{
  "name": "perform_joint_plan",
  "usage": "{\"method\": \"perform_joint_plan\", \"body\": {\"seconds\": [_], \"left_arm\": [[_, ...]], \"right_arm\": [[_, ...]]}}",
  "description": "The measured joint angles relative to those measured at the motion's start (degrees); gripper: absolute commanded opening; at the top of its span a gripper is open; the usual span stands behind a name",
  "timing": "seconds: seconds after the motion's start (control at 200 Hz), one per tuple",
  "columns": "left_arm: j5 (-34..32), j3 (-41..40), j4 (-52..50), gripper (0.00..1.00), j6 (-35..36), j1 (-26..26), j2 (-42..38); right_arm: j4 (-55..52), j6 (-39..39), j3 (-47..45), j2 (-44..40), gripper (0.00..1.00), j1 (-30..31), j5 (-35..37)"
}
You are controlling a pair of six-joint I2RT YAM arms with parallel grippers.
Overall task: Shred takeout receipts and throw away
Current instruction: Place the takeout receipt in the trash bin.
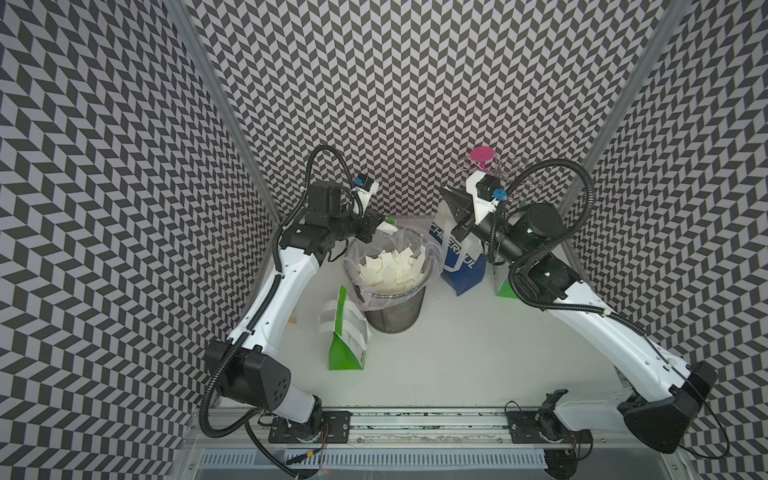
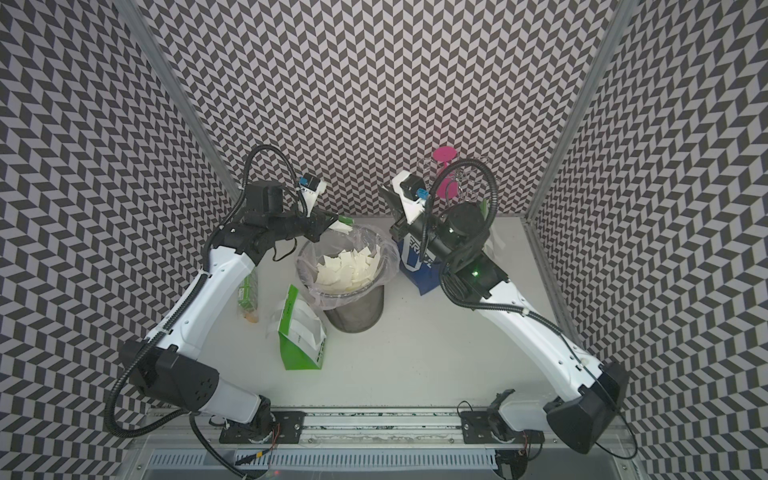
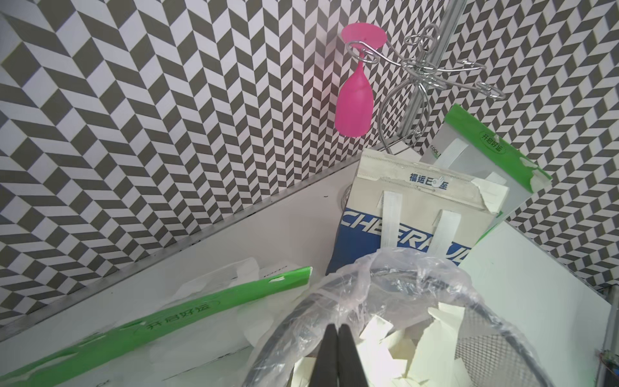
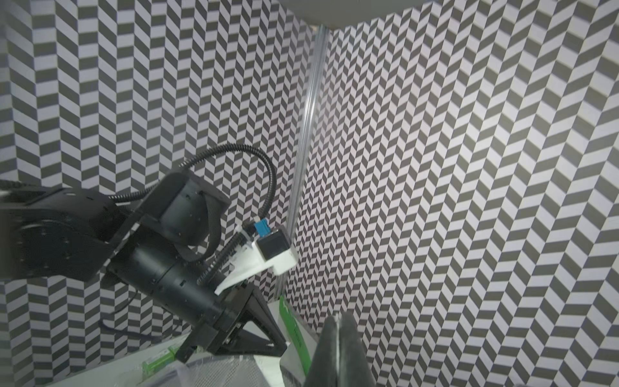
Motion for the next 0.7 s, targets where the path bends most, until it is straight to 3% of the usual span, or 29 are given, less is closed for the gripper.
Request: {"method": "perform_joint_plan", "body": {"seconds": [0.14, 0.431, 0.596, 0.701], "left_arm": [[3.8, -0.5, 2.5, 0.00, -1.4, 0.0, -1.0], [9.1, -1.8, 8.0, 0.00, -4.4, 0.0, -5.3], [10.0, -3.3, 7.9, 0.13, -3.9, 0.0, -5.8], [10.6, -5.1, 7.5, 0.15, -3.0, 0.0, -5.8]], "right_arm": [[0.1, 2.3, 0.2, 1.6, 0.00, -1.3, -3.2], [-6.1, 10.8, 4.7, 12.9, 0.00, -3.7, -21.5], [-6.6, 18.1, 4.7, 16.2, 0.00, -3.7, -25.7], [-4.3, 23.6, 4.7, 17.0, 0.00, -3.7, -26.4]]}}
